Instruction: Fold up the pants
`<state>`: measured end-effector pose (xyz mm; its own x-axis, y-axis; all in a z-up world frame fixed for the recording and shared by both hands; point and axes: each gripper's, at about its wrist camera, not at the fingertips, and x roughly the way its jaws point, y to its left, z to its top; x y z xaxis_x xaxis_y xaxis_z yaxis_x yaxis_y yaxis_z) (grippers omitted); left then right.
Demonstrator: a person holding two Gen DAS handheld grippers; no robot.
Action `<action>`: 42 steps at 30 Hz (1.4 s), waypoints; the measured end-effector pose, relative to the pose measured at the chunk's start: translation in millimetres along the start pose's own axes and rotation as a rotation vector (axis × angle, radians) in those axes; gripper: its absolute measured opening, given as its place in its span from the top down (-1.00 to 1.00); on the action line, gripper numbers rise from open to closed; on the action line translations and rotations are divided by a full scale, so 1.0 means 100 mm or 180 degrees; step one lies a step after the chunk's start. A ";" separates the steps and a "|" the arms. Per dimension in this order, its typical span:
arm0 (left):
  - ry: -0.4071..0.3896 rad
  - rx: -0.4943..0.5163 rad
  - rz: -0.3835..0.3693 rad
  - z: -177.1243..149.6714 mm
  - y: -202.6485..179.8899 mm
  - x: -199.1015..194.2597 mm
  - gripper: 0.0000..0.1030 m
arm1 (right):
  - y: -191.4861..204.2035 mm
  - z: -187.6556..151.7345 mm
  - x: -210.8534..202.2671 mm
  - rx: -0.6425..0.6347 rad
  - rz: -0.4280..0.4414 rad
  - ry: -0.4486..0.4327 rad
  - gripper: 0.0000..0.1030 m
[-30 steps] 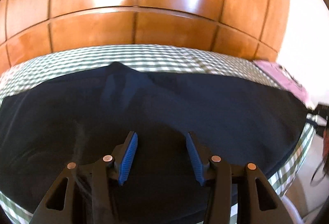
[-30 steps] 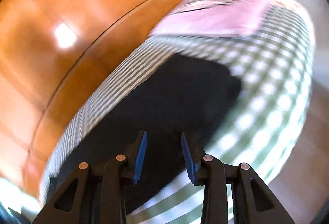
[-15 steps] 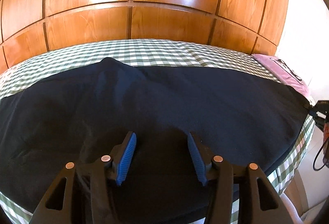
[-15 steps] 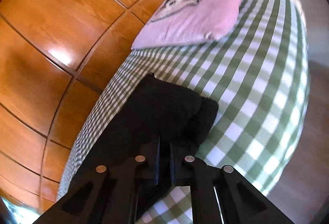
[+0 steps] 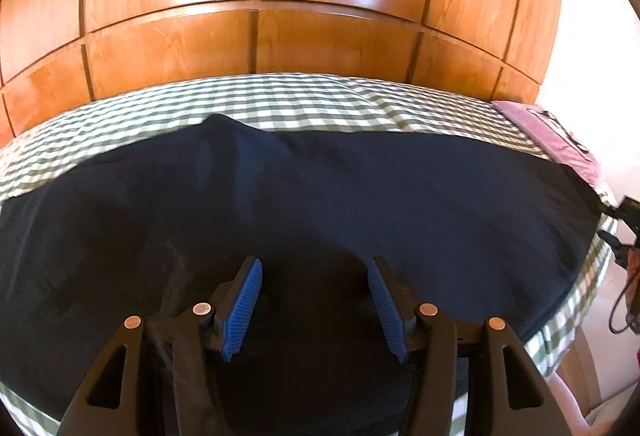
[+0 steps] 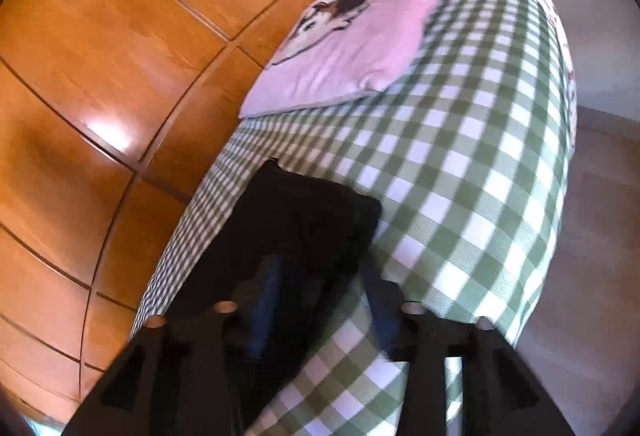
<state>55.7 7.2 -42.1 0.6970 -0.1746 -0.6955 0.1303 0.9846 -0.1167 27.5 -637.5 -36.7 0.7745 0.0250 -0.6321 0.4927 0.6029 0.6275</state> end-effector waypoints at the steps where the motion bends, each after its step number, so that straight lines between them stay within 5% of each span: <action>1: -0.0003 -0.0021 0.0037 0.02 0.03 0.01 -0.09 | -0.03 -0.02 0.01 0.0021 0.0001 0.0019 0.03; 11: 0.0115 -0.0254 0.0123 0.08 0.33 0.13 -0.17 | 0.02 -0.02 0.28 0.0202 0.0412 0.0077 0.02; 15: 0.0100 -0.0208 0.0080 0.05 0.34 0.12 -0.20 | 0.11 0.01 0.47 0.0264 0.0471 0.0207 0.60; 22: 0.0171 -0.0245 -0.0053 0.04 0.44 0.04 -0.20 | 0.22 0.03 0.37 0.0385 0.0539 0.0146 0.67; 31: 0.0070 -0.0435 0.0015 -0.13 0.68 -0.16 -0.20 | 0.98 0.03 0.00 -0.0261 0.0541 -0.0114 0.67; 42: 0.0043 -0.0678 -0.0056 -0.14 0.78 -0.22 -0.20 | 2.11 -0.39 -0.58 -0.1362 0.0733 -0.0521 0.67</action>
<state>40.8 88.3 -45.6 0.6862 -0.1931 -0.7013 -0.0107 0.9613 -0.2751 70.8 -480.6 115.0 0.9127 0.0911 -0.3983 0.1218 0.8698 0.4781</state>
